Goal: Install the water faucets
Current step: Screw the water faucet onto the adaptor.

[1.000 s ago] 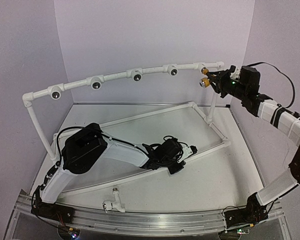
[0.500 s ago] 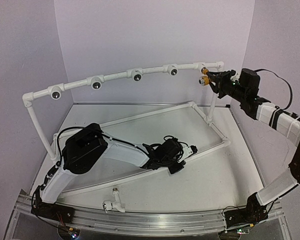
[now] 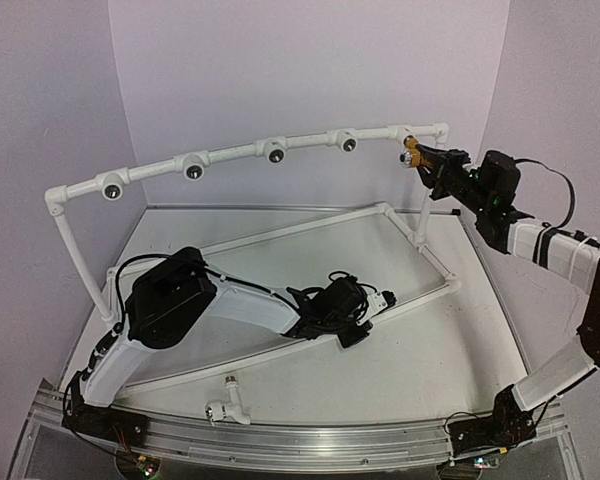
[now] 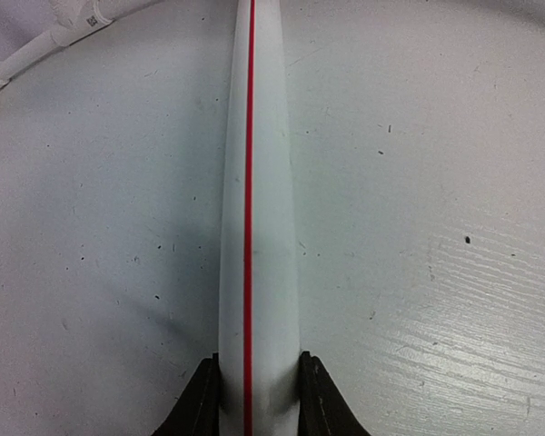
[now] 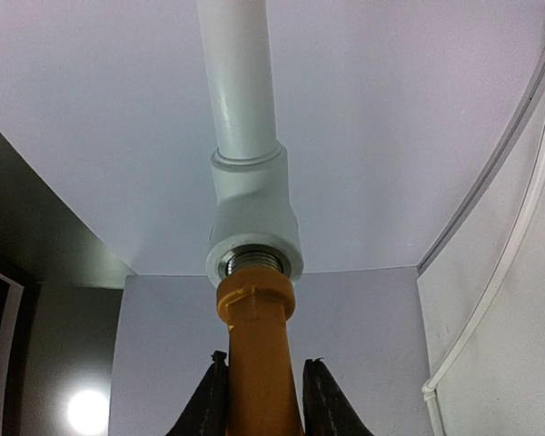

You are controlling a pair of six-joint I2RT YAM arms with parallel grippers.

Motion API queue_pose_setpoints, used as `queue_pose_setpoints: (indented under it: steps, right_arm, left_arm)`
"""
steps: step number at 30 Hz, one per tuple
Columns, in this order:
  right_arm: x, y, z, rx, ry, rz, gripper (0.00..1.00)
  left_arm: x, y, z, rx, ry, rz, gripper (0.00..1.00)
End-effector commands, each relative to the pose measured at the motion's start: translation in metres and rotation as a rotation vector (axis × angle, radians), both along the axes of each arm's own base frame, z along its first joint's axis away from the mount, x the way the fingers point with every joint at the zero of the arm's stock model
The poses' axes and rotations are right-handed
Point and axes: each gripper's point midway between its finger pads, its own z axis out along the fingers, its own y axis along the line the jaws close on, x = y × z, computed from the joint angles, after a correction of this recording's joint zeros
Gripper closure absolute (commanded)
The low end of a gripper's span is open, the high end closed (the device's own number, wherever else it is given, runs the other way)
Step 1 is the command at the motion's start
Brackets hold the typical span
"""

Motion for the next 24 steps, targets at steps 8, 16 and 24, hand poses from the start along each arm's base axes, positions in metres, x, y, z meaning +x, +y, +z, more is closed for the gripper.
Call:
queue_pose_setpoints:
  steps: [8, 16, 24]
  right_arm:
    - [0.005, -0.046, 0.02, 0.12, -0.06, -0.193, 0.81]
    - [-0.003, -0.046, 0.027, 0.039, -0.081, -0.193, 0.66]
    - [-0.007, -0.042, 0.027, -0.019, -0.065, -0.177, 0.55]
  left_arm:
    - [-0.137, 0.082, -0.15, 0.506, 0.302, -0.261, 1.0]
    - [-0.137, 0.083, -0.152, 0.511, 0.304, -0.261, 1.0]
    - [-0.137, 0.083, -0.153, 0.514, 0.307, -0.262, 1.0]
